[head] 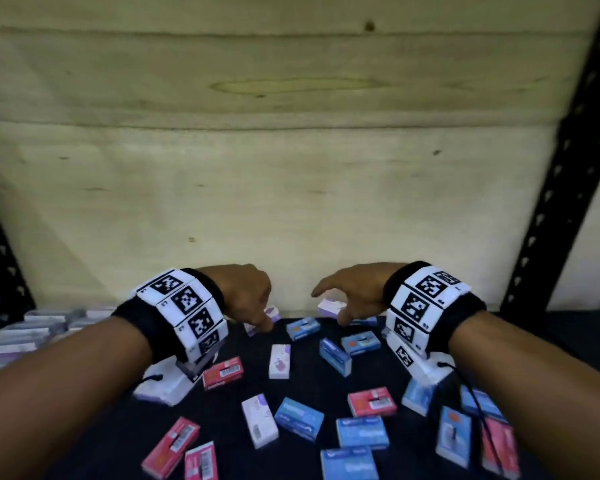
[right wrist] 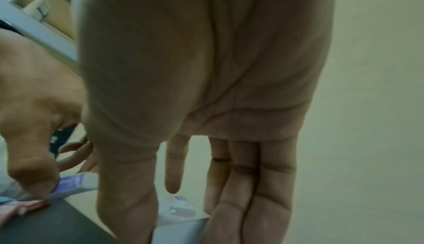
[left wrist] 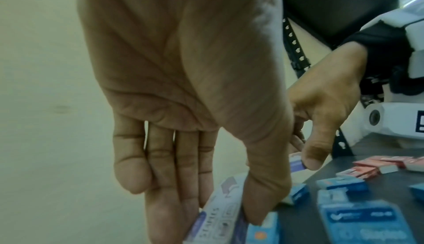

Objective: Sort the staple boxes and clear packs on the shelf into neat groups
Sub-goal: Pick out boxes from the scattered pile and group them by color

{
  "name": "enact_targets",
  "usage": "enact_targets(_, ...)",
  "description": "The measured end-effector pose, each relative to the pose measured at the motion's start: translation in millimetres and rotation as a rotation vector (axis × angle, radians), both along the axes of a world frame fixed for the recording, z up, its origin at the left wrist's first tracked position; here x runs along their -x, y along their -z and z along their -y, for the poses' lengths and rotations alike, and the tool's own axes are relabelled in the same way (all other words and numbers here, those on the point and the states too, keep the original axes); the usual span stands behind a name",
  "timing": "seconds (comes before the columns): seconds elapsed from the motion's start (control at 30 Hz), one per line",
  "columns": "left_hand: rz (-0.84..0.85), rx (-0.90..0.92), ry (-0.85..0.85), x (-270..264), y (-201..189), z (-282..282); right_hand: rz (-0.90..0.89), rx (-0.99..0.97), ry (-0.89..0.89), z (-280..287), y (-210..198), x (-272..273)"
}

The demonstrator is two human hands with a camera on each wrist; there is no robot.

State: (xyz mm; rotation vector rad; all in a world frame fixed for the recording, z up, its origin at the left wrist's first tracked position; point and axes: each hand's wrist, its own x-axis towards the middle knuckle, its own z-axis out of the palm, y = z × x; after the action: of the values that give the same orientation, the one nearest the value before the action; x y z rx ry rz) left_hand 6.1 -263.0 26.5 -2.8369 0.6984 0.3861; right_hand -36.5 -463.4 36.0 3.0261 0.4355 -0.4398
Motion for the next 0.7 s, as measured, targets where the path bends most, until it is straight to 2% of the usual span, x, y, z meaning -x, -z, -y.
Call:
enact_targets(0.23,0.037,0.059,0.234,6,-4,119,-0.036,-0.062,0.256,117,5,27)
enact_targets(0.47,0.004,0.058,0.351,2,11,219,-0.045,-0.093,0.473,204,21,26)
enact_targets(0.7,0.02,0.077,0.359,-18,33,270,0.009,0.029,0.478,246,44,16)
